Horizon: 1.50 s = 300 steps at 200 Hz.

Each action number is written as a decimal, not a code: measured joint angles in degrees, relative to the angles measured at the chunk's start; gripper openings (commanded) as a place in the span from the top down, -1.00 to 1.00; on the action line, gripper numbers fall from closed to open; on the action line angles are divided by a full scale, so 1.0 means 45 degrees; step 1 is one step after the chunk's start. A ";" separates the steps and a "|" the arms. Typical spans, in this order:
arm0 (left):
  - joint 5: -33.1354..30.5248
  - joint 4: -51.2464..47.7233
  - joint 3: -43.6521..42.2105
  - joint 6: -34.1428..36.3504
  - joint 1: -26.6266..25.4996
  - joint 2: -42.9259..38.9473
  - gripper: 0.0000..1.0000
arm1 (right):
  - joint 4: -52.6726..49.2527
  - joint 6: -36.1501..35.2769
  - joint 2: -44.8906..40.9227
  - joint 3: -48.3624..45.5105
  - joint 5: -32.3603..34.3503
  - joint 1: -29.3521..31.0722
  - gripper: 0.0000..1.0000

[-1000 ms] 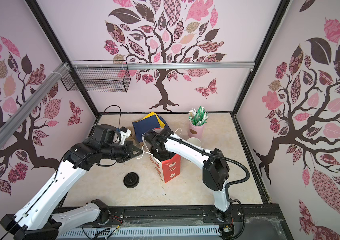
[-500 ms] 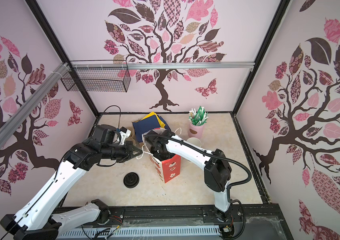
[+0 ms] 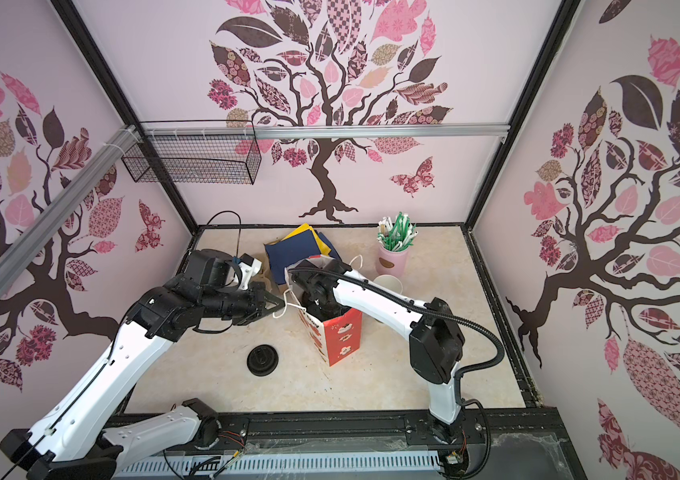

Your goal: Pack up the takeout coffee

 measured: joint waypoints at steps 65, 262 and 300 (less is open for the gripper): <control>0.0000 -0.0005 0.0000 0.0000 0.0000 0.0000 1.00 | 0.0049 -0.0262 0.0374 0.0243 -0.0160 -0.0117 -0.32; -0.0010 0.0034 0.0000 -0.0034 0.0000 0.0092 1.00 | 0.0330 -0.0539 0.0714 0.0180 -0.0291 -0.0160 -0.31; -0.0010 0.0087 0.0000 -0.0034 0.0000 0.0097 1.00 | 0.0500 -0.0529 0.0559 -0.0034 -0.0287 -0.0160 -0.32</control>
